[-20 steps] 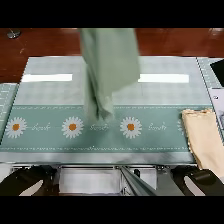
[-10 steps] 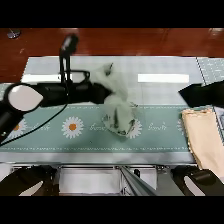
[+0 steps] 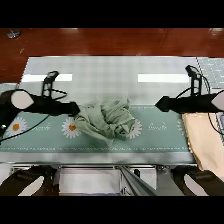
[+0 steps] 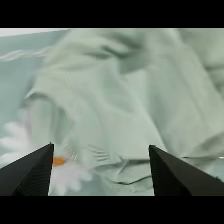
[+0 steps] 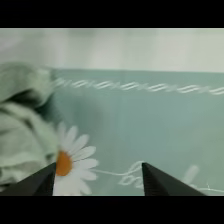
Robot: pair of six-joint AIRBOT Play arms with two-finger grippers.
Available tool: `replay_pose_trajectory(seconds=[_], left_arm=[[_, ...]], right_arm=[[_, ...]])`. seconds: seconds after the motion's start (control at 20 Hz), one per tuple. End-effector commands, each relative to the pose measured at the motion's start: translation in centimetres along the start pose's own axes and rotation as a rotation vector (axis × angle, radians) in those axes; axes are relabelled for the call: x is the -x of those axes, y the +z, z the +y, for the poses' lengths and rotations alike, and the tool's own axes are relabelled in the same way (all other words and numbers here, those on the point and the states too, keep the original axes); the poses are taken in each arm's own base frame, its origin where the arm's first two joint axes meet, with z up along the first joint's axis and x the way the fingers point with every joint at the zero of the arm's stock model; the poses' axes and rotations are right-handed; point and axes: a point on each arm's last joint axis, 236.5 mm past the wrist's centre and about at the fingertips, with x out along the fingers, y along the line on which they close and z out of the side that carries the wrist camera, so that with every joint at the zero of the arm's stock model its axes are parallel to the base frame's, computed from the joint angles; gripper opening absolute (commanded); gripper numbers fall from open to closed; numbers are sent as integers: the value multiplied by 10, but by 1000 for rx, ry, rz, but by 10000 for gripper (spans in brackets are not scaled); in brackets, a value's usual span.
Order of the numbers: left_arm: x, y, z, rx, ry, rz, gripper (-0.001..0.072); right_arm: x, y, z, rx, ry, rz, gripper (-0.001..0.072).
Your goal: Fold the shirts.
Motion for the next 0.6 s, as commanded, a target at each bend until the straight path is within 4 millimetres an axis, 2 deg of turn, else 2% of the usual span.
replay_pose_trajectory(seconds=[0.0, 0.05, 0.1, 0.15, 0.2, 0.25, 0.35, 0.4, 0.45, 0.55], left_arm=[[15, -35, 53, 246, 35, 75, 700], [4, -60, 40, 290, -56, 135, 700], [-9, -84, 17, 320, -178, 187, 699], [-17, -102, -9, 339, -302, 218, 699], [-24, -116, -29, 354, -407, 239, 700], [-32, -132, -36, 374, -443, 270, 699], [-46, -155, -30, 401, -415, 312, 700], [-52, -155, -27, 416, -402, 296, 699], [-57, -147, -22, 424, -392, 248, 699], [-65, -118, -12, 465, -366, 119, 699]], right_arm=[[12, 4, -78, -182, -110, 12, 621], [6, -10, -93, -243, -115, 38, 621], [-6, -29, -97, -297, -96, 77, 620], [-20, -48, -90, -334, -49, 117, 621], [-36, -63, -71, -350, 34, 145, 620], [-49, -74, -49, -351, 115, 156, 620], [-66, -82, -16, -322, 188, 156, 620], [-73, -84, -1, -291, 206, 162, 620], [-80, -85, 15, -279, 231, 164, 620], [-97, -98, 42, -265, 268, 211, 620]])
